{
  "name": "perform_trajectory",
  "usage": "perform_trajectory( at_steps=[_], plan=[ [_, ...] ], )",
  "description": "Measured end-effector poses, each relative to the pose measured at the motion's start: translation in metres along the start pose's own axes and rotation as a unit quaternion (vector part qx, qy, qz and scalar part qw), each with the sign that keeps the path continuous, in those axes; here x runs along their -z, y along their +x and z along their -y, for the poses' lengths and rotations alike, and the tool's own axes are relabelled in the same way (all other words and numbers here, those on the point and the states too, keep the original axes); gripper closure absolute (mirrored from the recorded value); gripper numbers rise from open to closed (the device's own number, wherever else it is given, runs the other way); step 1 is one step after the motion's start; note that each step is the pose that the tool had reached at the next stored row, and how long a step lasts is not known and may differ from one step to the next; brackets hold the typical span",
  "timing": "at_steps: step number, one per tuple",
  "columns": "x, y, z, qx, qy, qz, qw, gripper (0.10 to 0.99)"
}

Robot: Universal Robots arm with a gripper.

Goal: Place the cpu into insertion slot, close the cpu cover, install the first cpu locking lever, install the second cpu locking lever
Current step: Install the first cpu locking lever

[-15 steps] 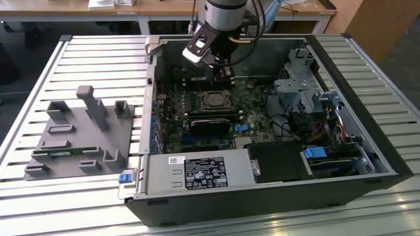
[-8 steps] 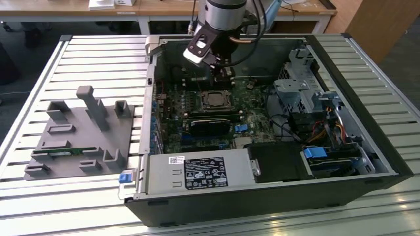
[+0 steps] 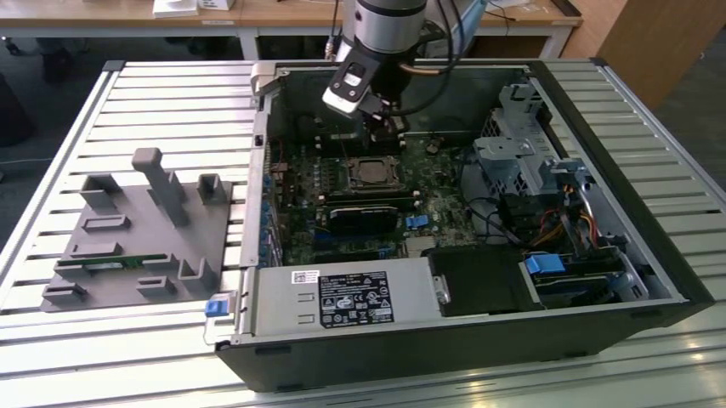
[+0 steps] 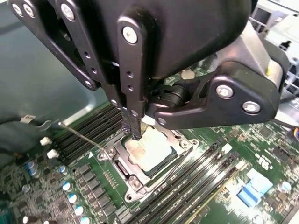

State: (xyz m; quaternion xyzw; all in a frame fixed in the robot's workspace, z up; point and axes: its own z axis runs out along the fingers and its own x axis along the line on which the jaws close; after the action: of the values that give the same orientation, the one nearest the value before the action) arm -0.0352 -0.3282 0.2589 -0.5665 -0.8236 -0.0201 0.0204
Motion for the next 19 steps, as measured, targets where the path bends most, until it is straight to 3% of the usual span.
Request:
perform_trajectory(
  at_steps=[5, 10, 14, 19],
  plan=[
    [-0.0003, 0.0000, 0.0000, 0.033, 0.0019, -0.0003, 0.9995, 0.980],
    [-0.0004, -0.0001, -0.0001, 0.065, 0.0037, -0.0006, 0.9979, 0.980],
    [-0.0005, -0.0001, 0.0000, 0.101, 0.0057, -0.0010, 0.9949, 0.980],
    [-0.0007, -0.0001, 0.0000, 0.146, 0.0076, -0.0012, 0.9893, 0.980]
  ],
)
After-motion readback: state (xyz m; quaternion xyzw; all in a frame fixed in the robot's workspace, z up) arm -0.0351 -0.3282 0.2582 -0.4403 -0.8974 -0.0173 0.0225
